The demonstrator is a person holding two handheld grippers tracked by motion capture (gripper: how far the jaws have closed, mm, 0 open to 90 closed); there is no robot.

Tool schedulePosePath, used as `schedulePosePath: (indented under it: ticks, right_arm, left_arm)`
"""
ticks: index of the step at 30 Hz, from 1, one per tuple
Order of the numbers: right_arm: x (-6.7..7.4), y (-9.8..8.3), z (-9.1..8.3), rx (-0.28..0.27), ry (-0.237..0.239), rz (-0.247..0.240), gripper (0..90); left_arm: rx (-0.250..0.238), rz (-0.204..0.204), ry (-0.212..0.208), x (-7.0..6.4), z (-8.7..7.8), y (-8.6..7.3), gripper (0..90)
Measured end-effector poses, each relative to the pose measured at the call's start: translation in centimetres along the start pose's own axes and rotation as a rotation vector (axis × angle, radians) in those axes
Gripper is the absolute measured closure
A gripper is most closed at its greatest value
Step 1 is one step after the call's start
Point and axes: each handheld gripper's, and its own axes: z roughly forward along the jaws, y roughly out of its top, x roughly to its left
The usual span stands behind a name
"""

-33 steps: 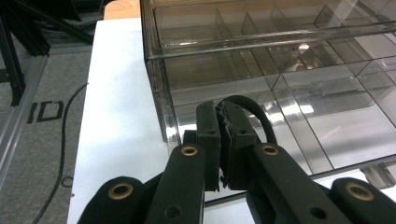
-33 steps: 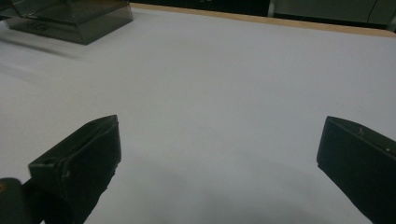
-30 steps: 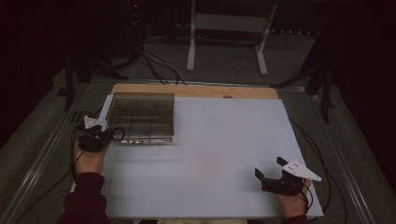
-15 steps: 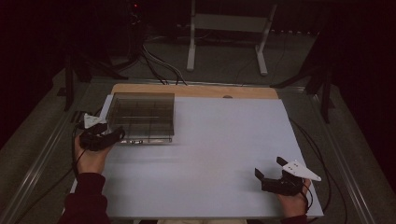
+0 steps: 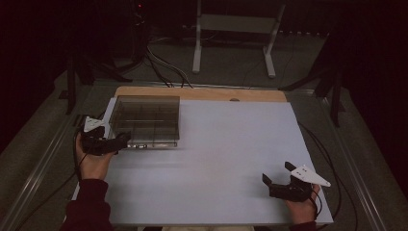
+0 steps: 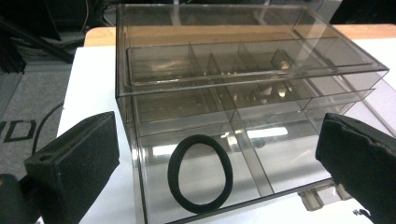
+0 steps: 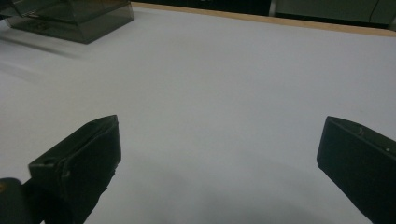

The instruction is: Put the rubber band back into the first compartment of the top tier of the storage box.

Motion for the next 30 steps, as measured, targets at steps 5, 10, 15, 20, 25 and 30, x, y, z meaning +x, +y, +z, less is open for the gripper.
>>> schedulePosePath:
  ticks: [5, 10, 15, 20, 25, 30]
  right_arm:
    - [0.0, 0.0, 0.0, 0.000, 0.001, -0.001, 0.0]
    - [0.0, 0.0, 0.0, 0.000, 0.002, -0.001, 0.0]
    - [0.0, 0.0, 0.0, 0.000, 0.002, -0.001, 0.0]
    - [0.0, 0.0, 0.0, 0.000, 0.002, 0.000, 0.0]
    - [0.0, 0.0, 0.0, -0.002, 0.002, -0.003, 0.0]
    - [0.0, 0.0, 0.0, -0.001, 0.002, -0.004, 0.0]
  left_arm:
    - [-0.031, 0.019, -0.027, -0.7, -0.5, -0.2, 0.5]
    - [-0.059, 0.039, -0.040, -1.2, -0.7, -0.9, 0.5]
    - [-0.077, 0.060, -0.060, -1.8, -1.0, -1.8, 0.5]
    - [-0.096, 0.077, -0.078, -2.5, -1.3, -2.5, 0.5]
    - [-0.111, 0.113, -0.093, -3.2, -1.7, -3.5, 0.5]
    - [-0.130, 0.150, -0.110, -3.9, -2.0, -4.9, 0.5]
